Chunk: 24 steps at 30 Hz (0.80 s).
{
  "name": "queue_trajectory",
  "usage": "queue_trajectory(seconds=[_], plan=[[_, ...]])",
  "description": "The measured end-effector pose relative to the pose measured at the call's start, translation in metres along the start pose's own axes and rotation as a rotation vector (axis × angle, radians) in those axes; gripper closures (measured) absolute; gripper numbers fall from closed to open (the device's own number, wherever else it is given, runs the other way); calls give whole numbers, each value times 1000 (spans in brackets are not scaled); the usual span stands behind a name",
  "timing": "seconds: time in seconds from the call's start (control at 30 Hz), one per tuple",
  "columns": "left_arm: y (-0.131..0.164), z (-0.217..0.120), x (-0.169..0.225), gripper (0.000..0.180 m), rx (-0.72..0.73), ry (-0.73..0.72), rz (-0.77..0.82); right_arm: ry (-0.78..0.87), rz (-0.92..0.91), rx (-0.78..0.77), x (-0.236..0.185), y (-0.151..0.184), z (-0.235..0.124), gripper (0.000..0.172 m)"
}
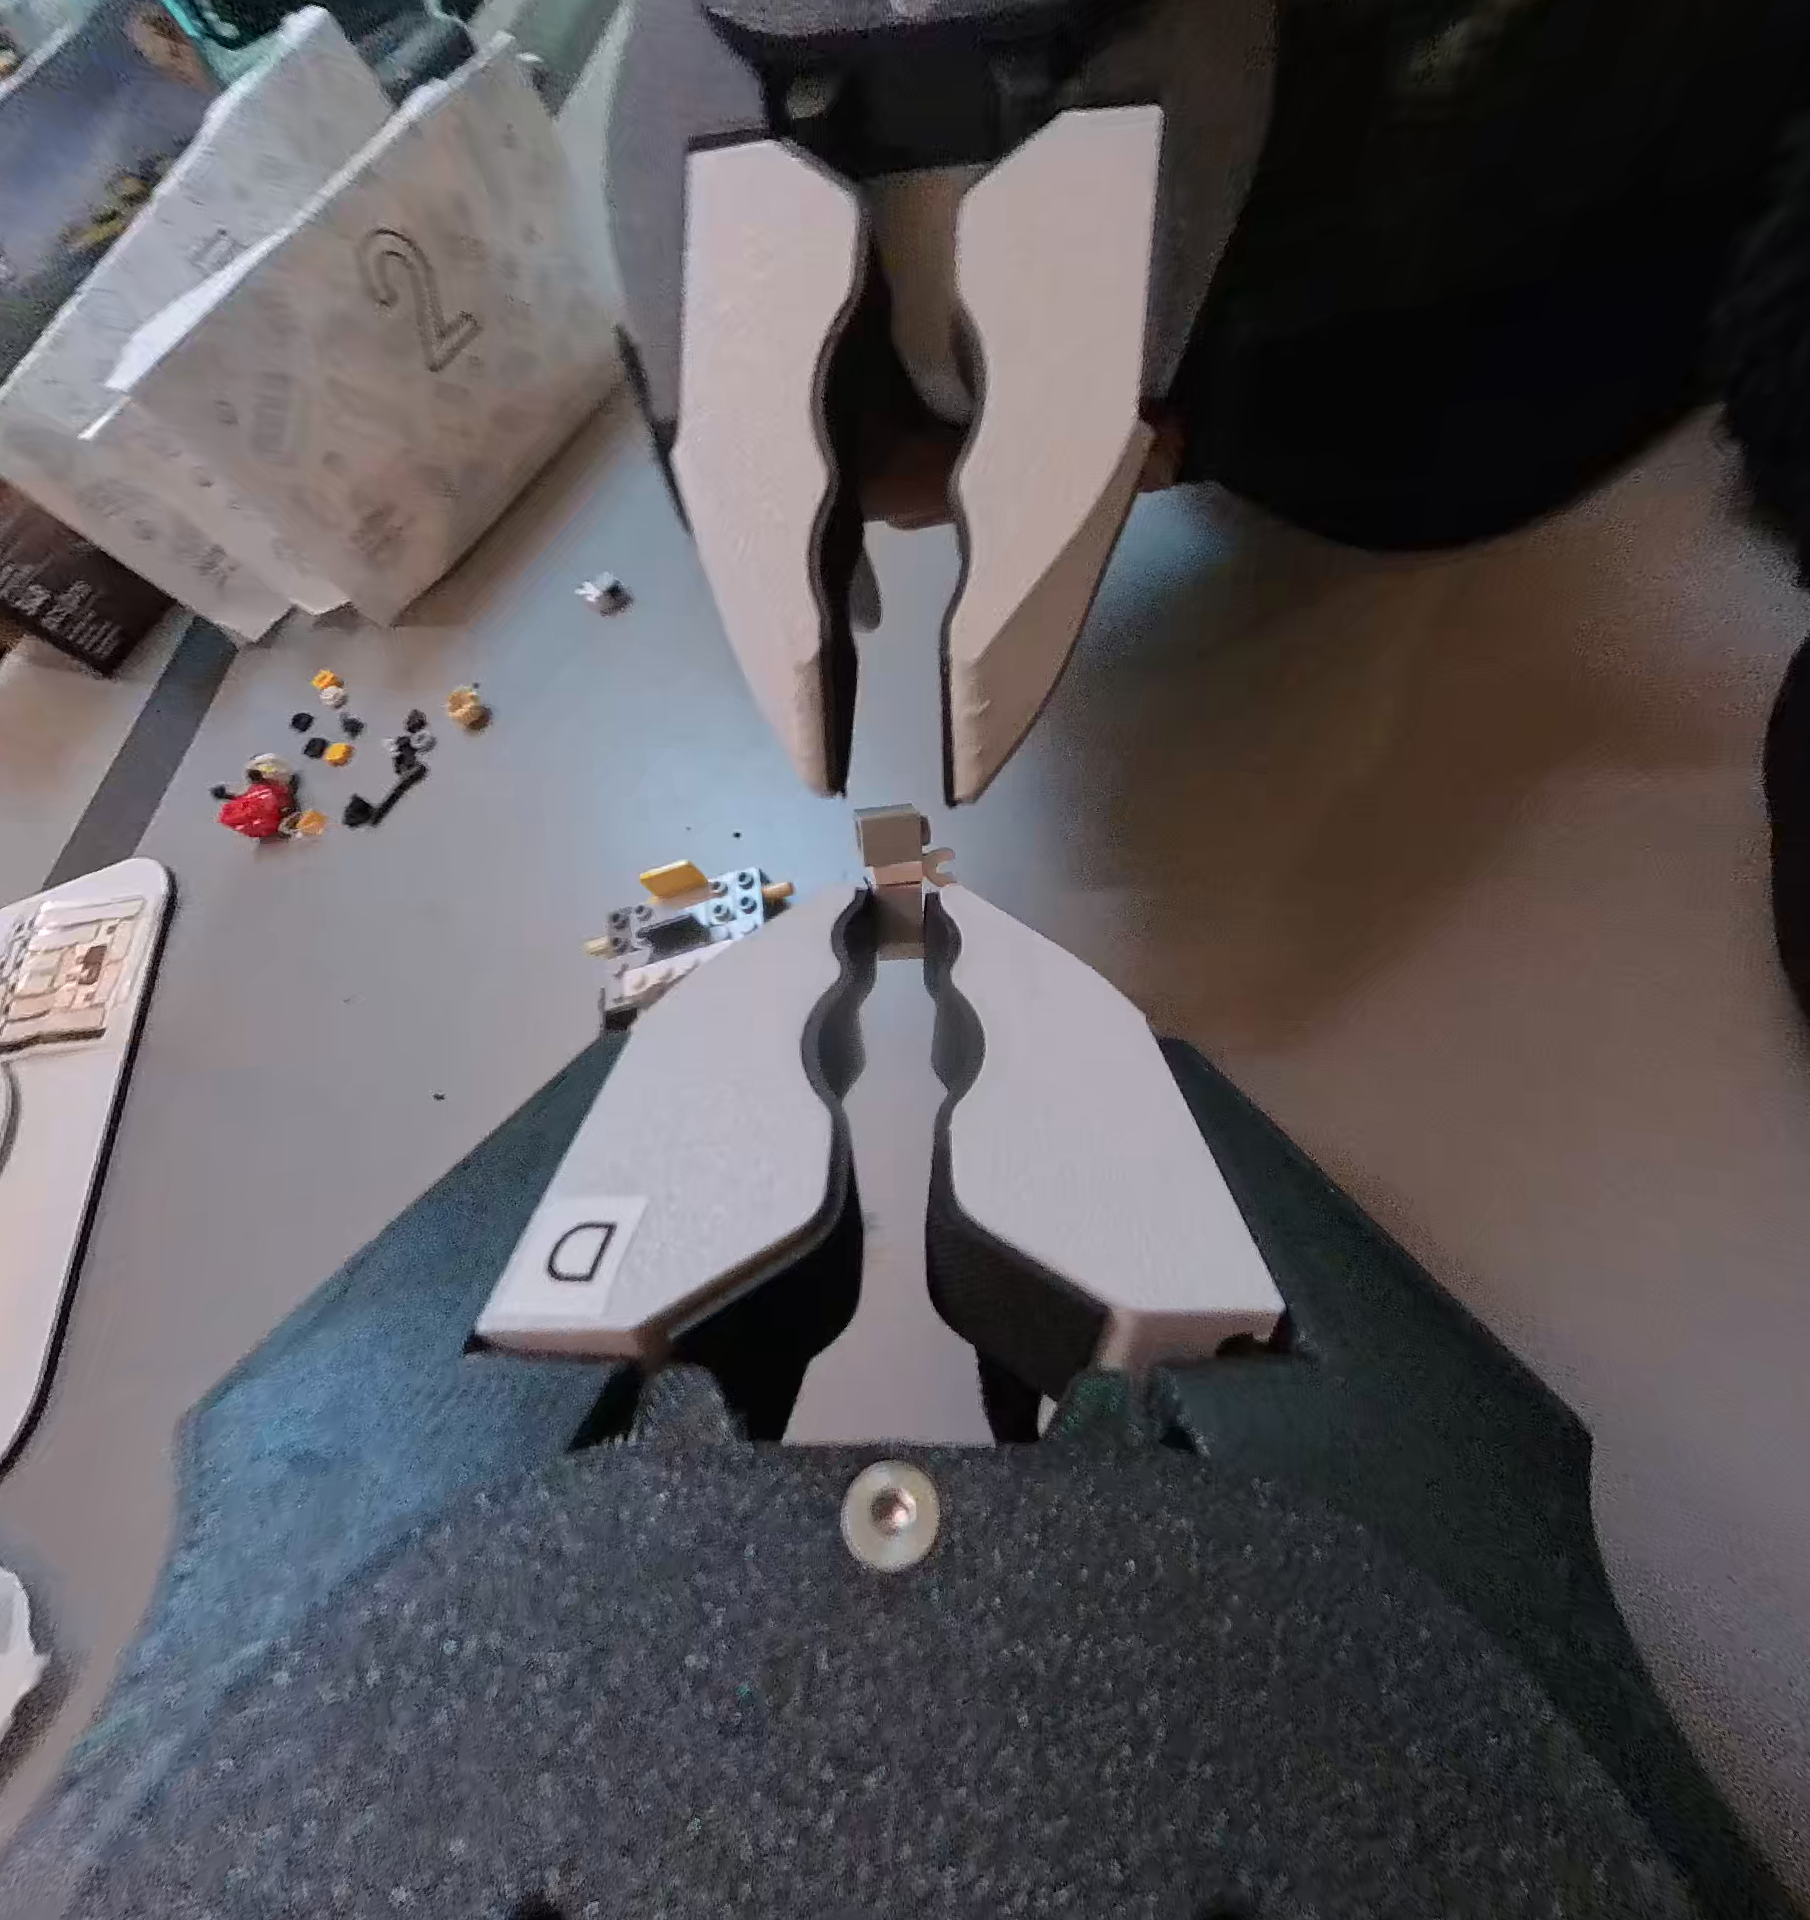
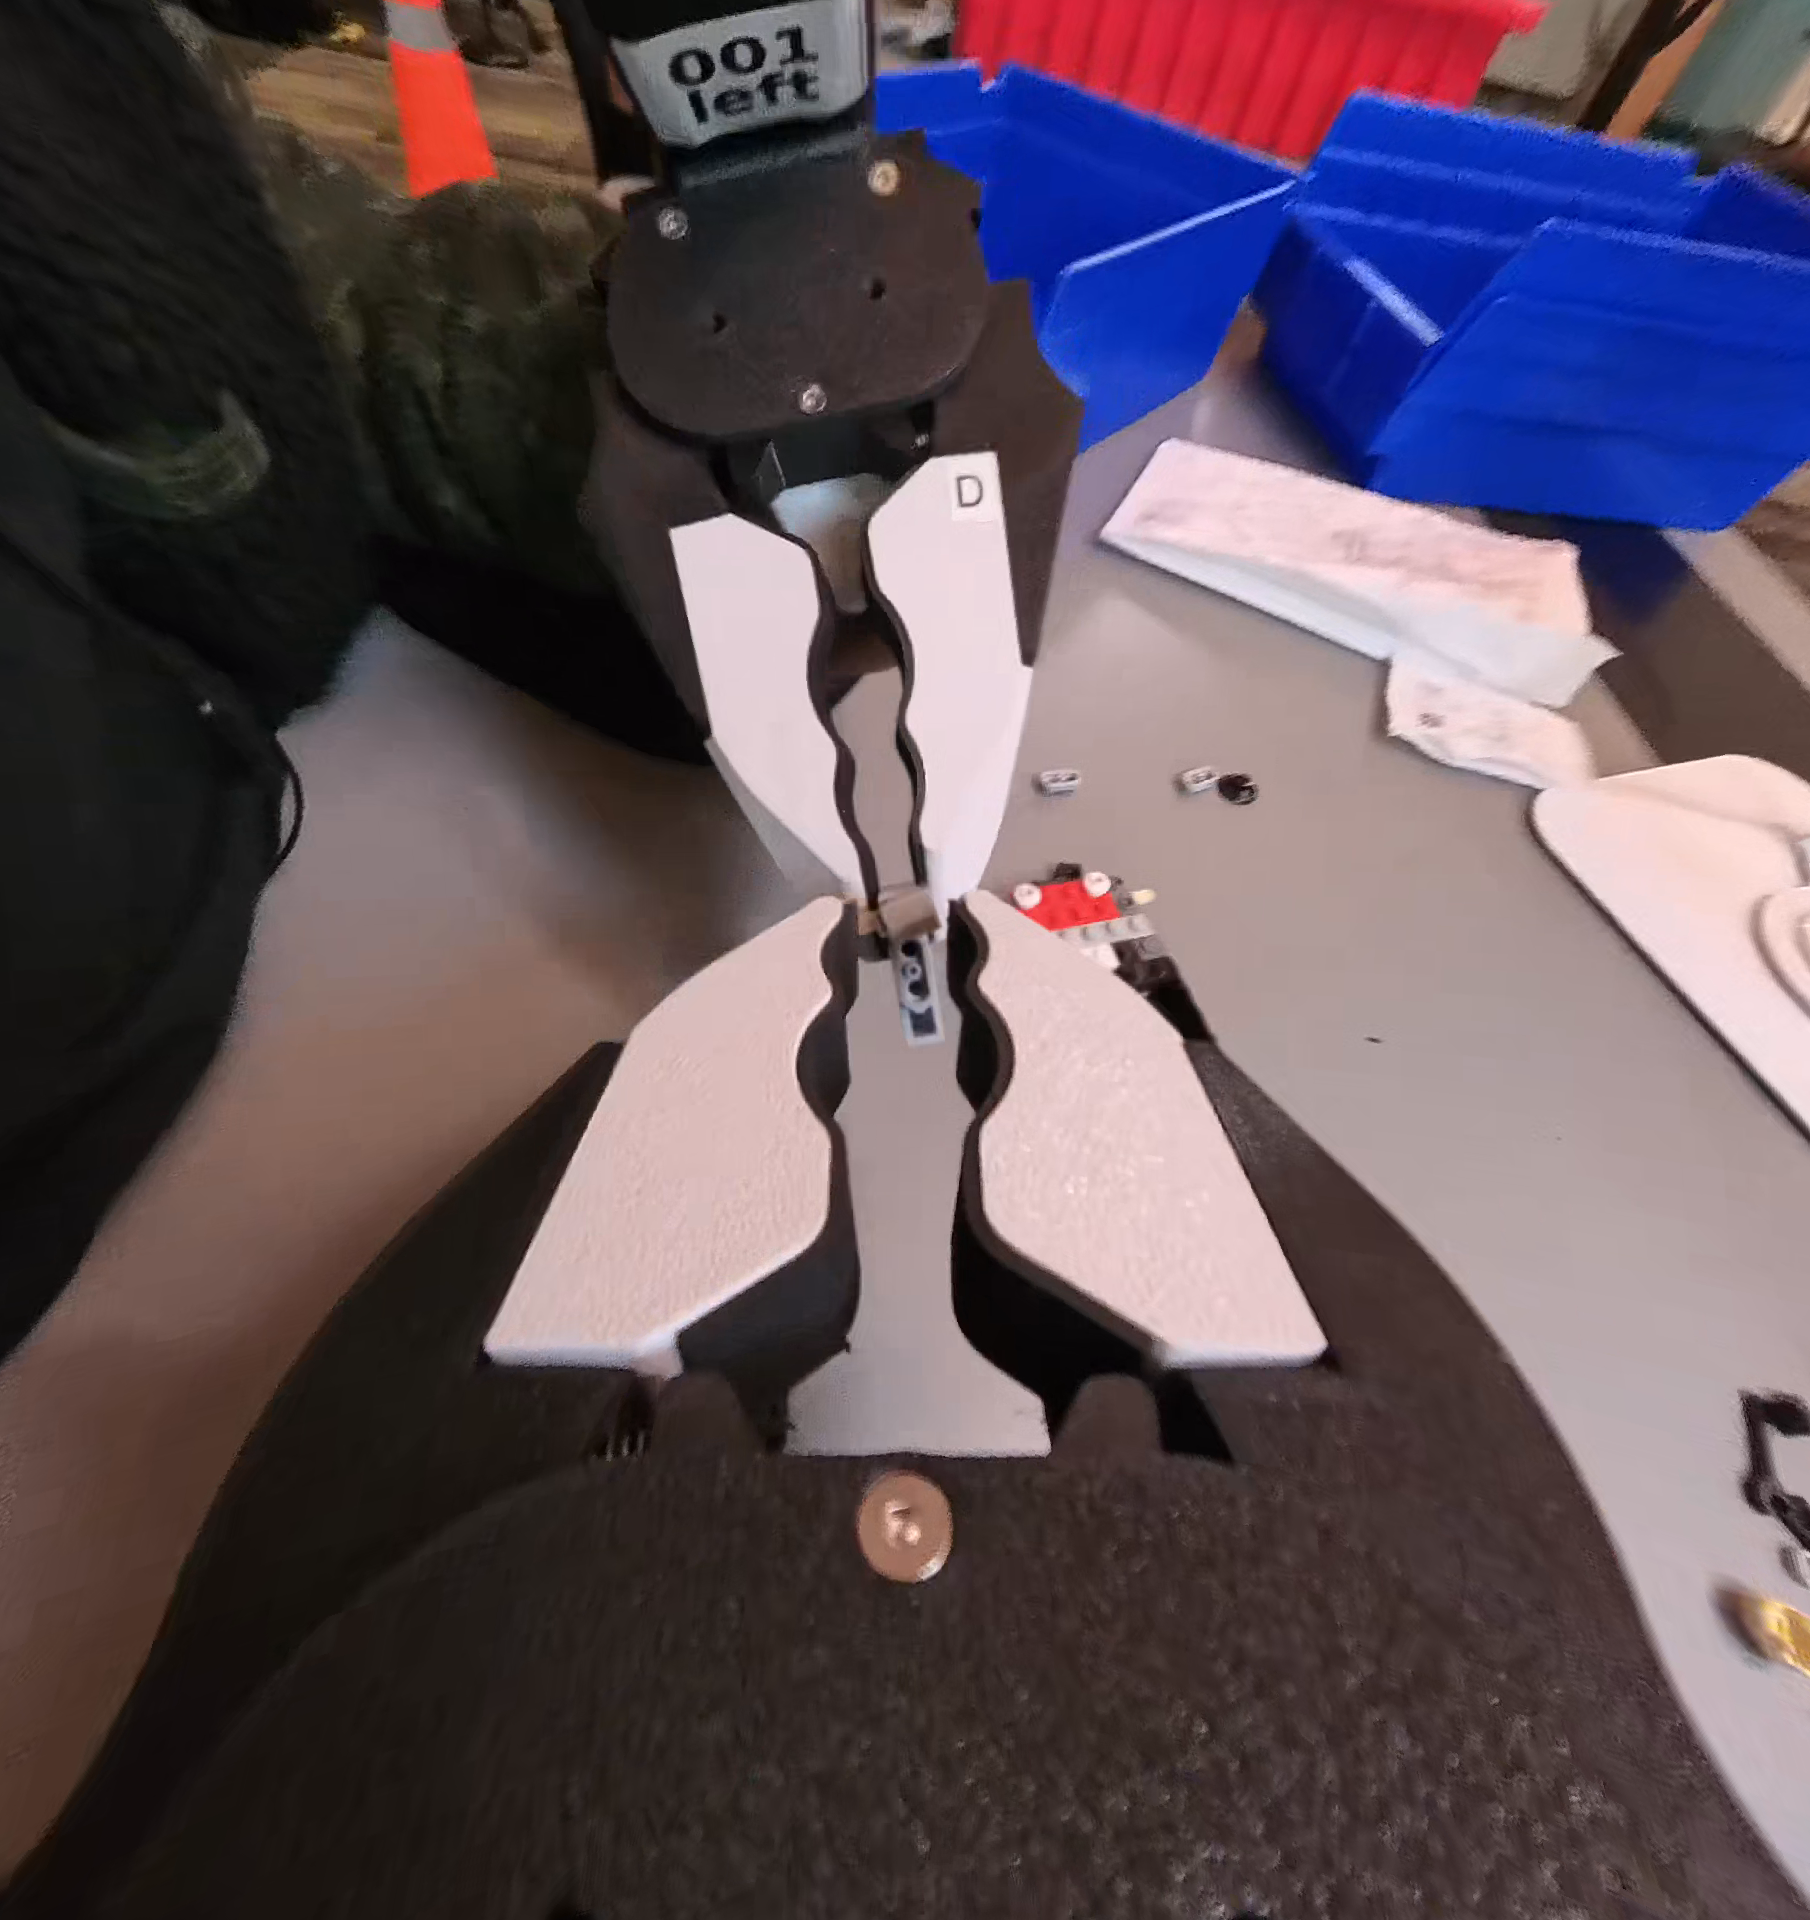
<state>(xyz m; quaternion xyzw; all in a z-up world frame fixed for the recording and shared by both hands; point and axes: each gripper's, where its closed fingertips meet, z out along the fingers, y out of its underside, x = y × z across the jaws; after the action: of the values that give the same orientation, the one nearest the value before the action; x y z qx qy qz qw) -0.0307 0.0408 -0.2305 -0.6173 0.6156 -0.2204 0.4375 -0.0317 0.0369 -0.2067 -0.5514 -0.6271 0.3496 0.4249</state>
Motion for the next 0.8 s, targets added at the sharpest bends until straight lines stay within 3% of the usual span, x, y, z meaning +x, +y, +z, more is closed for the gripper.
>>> queue_trajectory(seconds=[0.23,0.47,0.53,0.63,0.73,0.77,0.8], plan=[[3,3,13,172,-21,67,9,-61,-49,-68,-13,10,7,161],[-7,-2,16,172,29,107,-50,-108,-21,-8,-17,2,-2,161],[22,-1,12,172,-116,80,-21,-80,12,78,-7,-11,-18,161],[28,-2,21,172,-95,159,-103,-1,14,114,12,-18,-43,161],[20,6,24,172,-57,201,-170,-38,36,155,5,-21,-37,161],[19,8,26,171,-51,217,-190,-49,35,155,2,-20,-34,161],[19,9,25,155,-38,213,-207,-57,35,158,1,-20,-32,161]])
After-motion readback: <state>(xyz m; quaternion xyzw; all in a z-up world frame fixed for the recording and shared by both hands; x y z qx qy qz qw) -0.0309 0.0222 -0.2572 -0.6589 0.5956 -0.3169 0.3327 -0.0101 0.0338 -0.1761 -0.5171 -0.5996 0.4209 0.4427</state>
